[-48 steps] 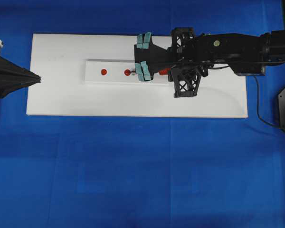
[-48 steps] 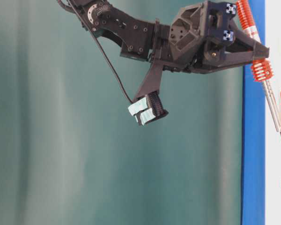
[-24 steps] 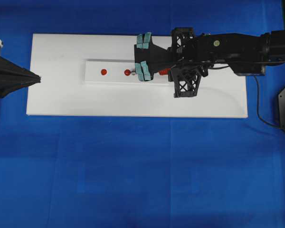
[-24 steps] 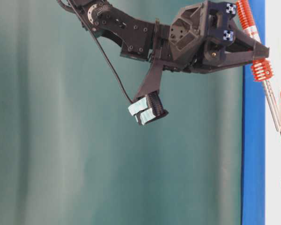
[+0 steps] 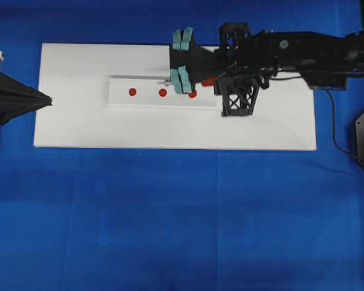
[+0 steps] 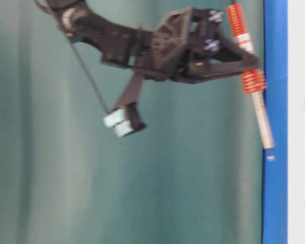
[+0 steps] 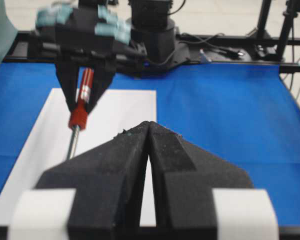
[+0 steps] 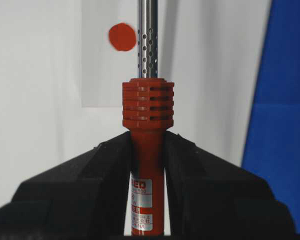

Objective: Touch the tip of the soldering iron to the mark.

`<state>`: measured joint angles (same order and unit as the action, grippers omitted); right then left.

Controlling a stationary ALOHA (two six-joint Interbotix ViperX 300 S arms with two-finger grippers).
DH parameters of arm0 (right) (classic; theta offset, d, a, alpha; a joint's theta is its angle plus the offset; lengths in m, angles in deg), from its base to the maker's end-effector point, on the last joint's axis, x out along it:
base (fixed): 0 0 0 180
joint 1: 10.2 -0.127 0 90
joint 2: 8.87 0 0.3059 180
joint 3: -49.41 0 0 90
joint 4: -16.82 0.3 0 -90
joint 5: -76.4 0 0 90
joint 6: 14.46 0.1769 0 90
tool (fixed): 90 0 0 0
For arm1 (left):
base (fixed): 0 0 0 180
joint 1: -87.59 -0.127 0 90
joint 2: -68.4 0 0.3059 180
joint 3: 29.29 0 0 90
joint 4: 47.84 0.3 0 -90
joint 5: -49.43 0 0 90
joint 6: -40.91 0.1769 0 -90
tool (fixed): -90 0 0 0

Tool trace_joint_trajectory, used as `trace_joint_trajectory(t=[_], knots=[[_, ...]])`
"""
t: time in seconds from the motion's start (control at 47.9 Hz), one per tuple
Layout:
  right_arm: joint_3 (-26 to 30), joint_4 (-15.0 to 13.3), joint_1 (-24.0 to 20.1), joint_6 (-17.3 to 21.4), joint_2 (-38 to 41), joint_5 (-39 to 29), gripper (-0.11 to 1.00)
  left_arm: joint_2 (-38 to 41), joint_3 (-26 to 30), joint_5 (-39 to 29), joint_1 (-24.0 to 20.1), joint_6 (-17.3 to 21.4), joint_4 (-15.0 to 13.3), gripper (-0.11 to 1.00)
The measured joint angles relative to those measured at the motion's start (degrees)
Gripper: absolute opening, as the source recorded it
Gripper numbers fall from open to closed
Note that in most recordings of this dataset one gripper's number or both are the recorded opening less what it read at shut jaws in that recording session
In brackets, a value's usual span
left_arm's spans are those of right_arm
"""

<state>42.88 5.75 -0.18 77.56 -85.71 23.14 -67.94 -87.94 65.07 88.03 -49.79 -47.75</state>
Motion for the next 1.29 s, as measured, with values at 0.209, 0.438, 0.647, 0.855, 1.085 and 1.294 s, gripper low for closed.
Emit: trace_joint_trajectory(t=[0.209,0.438,0.647,0.855,1.085,1.294], knots=[[3.43,-0.97,0.00,0.00,-2.81,-4.92,0.06,0.00,0.00,0.00,0.00,0.00,0.00,0.00],[5.01,-2.29,0.00,-0.18,-4.83,-7.73,0.06,-0.35,0.00,0.00,0.00,-0.09,0.00,0.00],[5.01,-2.46,0.00,-0.26,-4.75,-7.91,0.06,-0.44,0.00,0.00,0.00,-0.09,0.00,0.00],[3.60,-2.46,0.00,0.18,-5.80,-8.00,0.06,-0.44,0.00,0.00,0.00,-0.09,0.00,0.00],[-1.85,-2.37,0.00,0.62,-10.37,-7.82,0.06,-0.70,0.00,0.00,0.00,0.00,0.00,0.00],[-6.33,-2.20,0.00,0.62,-14.41,-7.82,0.06,-0.79,0.00,0.00,0.00,0.00,-0.09,0.00]])
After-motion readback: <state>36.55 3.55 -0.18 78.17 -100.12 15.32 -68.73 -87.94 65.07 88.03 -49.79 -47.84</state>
